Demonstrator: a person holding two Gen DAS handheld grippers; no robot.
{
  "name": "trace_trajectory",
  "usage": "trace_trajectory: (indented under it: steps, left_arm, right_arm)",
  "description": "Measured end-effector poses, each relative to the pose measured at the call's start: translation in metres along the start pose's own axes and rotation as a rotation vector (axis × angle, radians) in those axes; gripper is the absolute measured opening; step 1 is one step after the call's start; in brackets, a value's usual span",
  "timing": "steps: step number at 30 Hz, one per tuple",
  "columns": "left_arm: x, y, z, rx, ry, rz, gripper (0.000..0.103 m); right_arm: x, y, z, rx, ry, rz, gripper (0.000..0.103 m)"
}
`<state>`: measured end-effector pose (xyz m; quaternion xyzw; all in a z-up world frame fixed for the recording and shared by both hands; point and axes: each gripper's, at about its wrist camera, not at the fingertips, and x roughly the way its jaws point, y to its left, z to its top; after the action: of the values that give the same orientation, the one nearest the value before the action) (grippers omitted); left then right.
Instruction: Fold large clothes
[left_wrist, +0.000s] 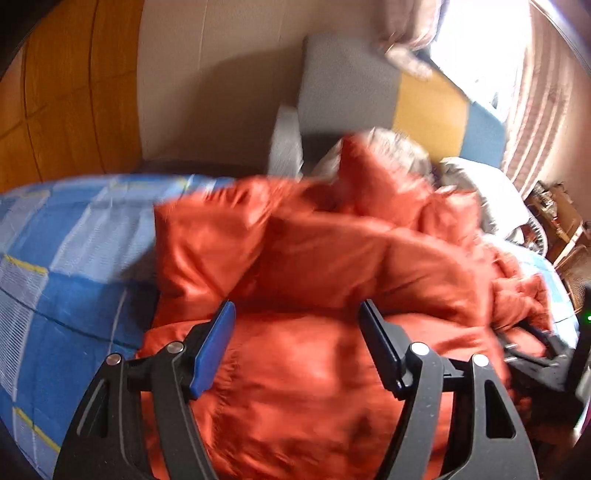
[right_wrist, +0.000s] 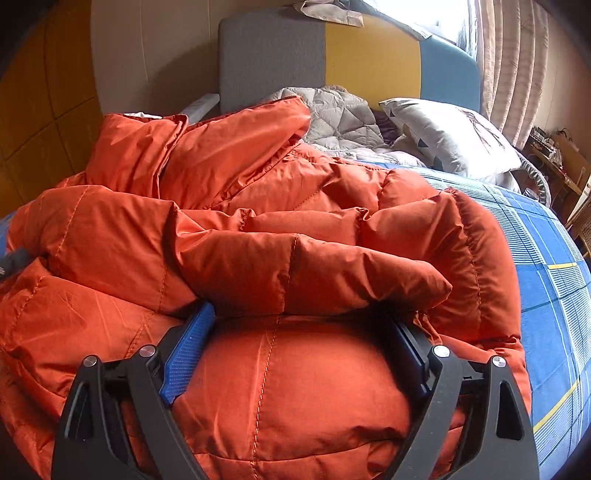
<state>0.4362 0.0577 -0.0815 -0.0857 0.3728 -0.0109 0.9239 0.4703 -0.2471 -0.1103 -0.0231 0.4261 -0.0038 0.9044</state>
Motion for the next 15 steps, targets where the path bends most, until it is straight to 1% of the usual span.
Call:
trace_trajectory:
  steps: [1,3,5,7,9,12,15]
  left_arm:
    - [-0.007,-0.009,0.005,0.004,-0.018,-0.029,0.069]
    - [-0.01,-0.024,0.012,0.017,-0.027,-0.058,0.071]
    - [-0.004,-0.043,0.019,0.053,-0.024,-0.07,0.071]
    - [0.012,-0.058,0.021,0.078,0.004,-0.059,0.071]
    - [0.026,-0.063,0.019,0.077,0.03,-0.048,0.071]
    - [0.041,-0.062,0.008,0.087,0.04,-0.031,0.072]
    - [0.05,-0.058,0.001,0.082,0.041,-0.035,0.072]
  right_arm:
    - [0.0,0.0,0.0,0.0,-0.001,0.0,0.087]
    - [0.0,0.0,0.0,0.0,-0.001,0.0,0.087]
    - [0.0,0.0,0.0,0.001,-0.003,-0.001,0.087]
    - [-0.001,0.0,-0.001,0.0,-0.004,-0.002,0.087]
    - [-0.001,-0.001,-0.001,0.001,-0.006,-0.001,0.087]
    - [-0.002,0.0,-0.002,-0.001,-0.007,-0.003,0.087]
    - [-0.002,0.0,-0.002,-0.001,-0.009,-0.002,0.088]
